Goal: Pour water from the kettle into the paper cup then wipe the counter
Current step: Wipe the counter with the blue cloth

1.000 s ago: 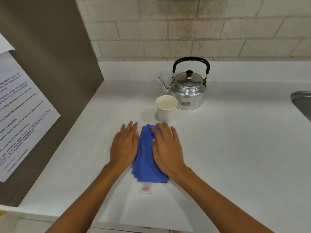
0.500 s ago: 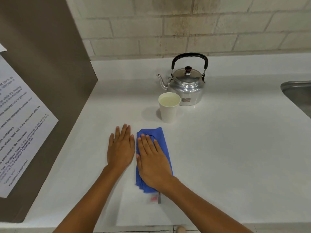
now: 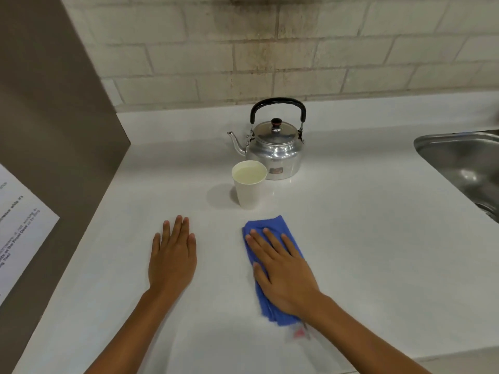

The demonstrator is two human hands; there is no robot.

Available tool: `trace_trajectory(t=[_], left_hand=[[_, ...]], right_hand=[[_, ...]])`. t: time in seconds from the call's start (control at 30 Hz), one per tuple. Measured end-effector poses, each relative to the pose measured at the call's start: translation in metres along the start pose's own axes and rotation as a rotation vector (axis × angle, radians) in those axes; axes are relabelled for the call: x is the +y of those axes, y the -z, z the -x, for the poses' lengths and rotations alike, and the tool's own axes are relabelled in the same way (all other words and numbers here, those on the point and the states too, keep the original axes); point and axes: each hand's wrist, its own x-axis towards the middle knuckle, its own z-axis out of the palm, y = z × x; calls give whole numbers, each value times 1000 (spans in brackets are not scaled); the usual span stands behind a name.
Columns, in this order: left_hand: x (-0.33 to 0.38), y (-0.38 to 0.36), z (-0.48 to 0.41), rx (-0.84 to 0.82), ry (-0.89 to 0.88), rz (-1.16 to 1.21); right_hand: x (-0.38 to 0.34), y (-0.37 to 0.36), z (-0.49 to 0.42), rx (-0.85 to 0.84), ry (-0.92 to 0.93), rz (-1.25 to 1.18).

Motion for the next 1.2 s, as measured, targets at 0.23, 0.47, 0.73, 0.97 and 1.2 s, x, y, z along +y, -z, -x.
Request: trace_trajectory(t=[0.23, 0.47, 0.73, 0.97, 1.2], left_hand=[[5, -2, 0, 22, 8, -1], [2, -3, 0, 38, 19, 15], [4, -4, 0, 41, 28, -2], [5, -5, 0, 48, 37, 11], [3, -7, 0, 67, 23, -5]], right_hand=[[66, 27, -55, 43, -315, 66], [95, 24, -47, 27, -114, 53], [96, 27, -78, -93, 12, 51], [127, 45, -85, -115, 13, 56], [123, 35, -63, -86, 131, 17]])
